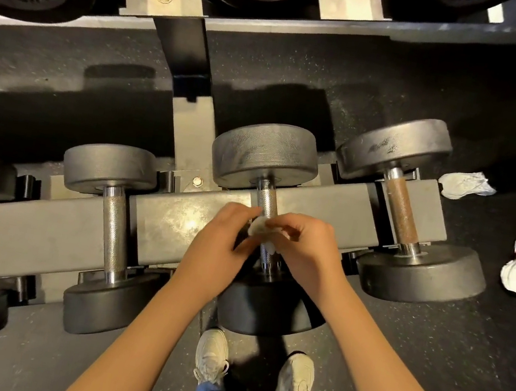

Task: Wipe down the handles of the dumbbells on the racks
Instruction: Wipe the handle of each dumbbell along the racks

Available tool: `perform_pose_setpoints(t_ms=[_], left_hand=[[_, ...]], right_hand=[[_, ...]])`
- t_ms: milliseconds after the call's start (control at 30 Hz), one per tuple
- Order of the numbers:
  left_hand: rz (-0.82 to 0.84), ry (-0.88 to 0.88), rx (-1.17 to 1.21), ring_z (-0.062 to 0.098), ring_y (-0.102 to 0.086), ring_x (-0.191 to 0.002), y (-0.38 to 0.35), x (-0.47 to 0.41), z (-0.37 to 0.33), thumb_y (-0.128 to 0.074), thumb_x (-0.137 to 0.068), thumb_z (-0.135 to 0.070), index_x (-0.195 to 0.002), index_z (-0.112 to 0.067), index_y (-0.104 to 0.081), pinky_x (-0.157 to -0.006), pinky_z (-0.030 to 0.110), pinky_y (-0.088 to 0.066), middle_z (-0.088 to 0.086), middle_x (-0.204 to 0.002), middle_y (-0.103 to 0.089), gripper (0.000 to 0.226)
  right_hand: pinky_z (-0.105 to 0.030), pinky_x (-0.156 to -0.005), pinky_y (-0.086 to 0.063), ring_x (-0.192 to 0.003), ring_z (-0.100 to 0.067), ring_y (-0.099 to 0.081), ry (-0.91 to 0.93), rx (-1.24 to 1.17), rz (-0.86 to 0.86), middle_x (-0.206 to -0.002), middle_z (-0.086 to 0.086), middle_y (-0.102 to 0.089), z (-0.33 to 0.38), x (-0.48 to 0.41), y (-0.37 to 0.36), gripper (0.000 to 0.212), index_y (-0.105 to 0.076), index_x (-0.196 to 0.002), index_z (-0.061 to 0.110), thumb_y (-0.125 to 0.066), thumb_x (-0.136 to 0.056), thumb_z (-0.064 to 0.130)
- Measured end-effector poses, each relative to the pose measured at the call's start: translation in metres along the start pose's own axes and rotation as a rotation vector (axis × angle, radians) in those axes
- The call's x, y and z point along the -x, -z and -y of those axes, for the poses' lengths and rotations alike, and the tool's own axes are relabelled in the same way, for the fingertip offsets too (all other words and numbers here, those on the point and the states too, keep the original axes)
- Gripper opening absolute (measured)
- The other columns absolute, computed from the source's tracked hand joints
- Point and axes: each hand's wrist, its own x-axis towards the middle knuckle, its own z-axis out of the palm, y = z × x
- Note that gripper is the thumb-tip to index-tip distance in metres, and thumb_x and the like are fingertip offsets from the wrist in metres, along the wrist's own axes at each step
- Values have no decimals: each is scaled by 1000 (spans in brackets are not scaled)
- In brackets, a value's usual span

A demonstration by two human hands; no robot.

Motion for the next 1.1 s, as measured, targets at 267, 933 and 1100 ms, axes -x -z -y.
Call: perform_pose_setpoints(t_ms=[267, 933, 1100], left_hand=[[0, 89, -32, 16, -57, -76, -2, -19, 5, -68, -79, -10, -84, -19, -57, -67, 34, -49, -4, -84, -60, 15], [-200, 349, 187, 15, -54, -65, -25, -31, 5, -68, -86, -22, -71, -4, -61, -59, 22, -39, 3, -68, -59, 24], [-281, 410, 207, 14, -46, -60, -27, -43, 0, -64, -82, -7, -76, -2, -61, -61, 29, -40, 5, -62, -55, 8]], right_hand=[[-41, -67, -56, -71, -30, -64, -84, -219, -45, -76, -14, -68, -6, 1, -3, 28, -64, -71, 24, -69, -79, -2], [-35, -67, -49, -74, -18, -60, -20, 175, -331, -81, 0, -67, -21, 33, -12, 13, -64, -84, 16, -56, -92, 10], [-16, -64, -41, -72, -12, -58, -10, 183, -339, -80, 3, -66, -22, 34, -12, 15, -65, -83, 16, -57, -90, 6]])
